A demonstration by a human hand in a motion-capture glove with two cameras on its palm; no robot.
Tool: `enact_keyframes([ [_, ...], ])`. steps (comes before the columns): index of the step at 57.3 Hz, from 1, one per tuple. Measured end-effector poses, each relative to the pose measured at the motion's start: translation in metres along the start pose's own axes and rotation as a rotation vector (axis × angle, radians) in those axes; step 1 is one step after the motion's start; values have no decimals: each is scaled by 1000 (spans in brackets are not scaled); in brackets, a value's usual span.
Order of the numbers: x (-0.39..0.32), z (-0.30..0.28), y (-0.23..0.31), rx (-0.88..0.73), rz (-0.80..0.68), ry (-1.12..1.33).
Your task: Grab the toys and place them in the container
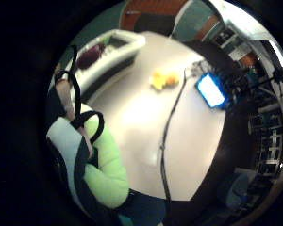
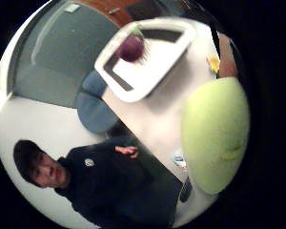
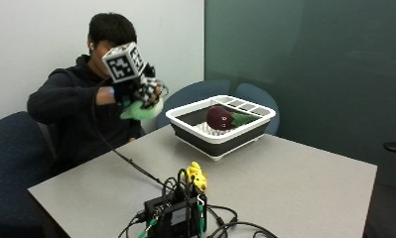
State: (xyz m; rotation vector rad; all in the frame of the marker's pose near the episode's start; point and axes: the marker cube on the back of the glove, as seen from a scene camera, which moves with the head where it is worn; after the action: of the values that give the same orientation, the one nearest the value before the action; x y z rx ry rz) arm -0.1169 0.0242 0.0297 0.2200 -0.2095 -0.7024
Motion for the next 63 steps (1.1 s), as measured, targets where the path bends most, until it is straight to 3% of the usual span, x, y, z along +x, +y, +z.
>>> enact_keyframes([
  [10,-61,-67,-85,251,-28,-175],
  [21,-87,-31,-150,308,25,-137],
  [28,-76,-2,-167,161,105,-154],
  [34,-63,15,-166,-40,104,-352],
  [40,-42,3,-158,-4,130,-405],
  [51,26,-29,-129,26,249,-289],
  [63,96,-10,-104,-223,269,89],
])
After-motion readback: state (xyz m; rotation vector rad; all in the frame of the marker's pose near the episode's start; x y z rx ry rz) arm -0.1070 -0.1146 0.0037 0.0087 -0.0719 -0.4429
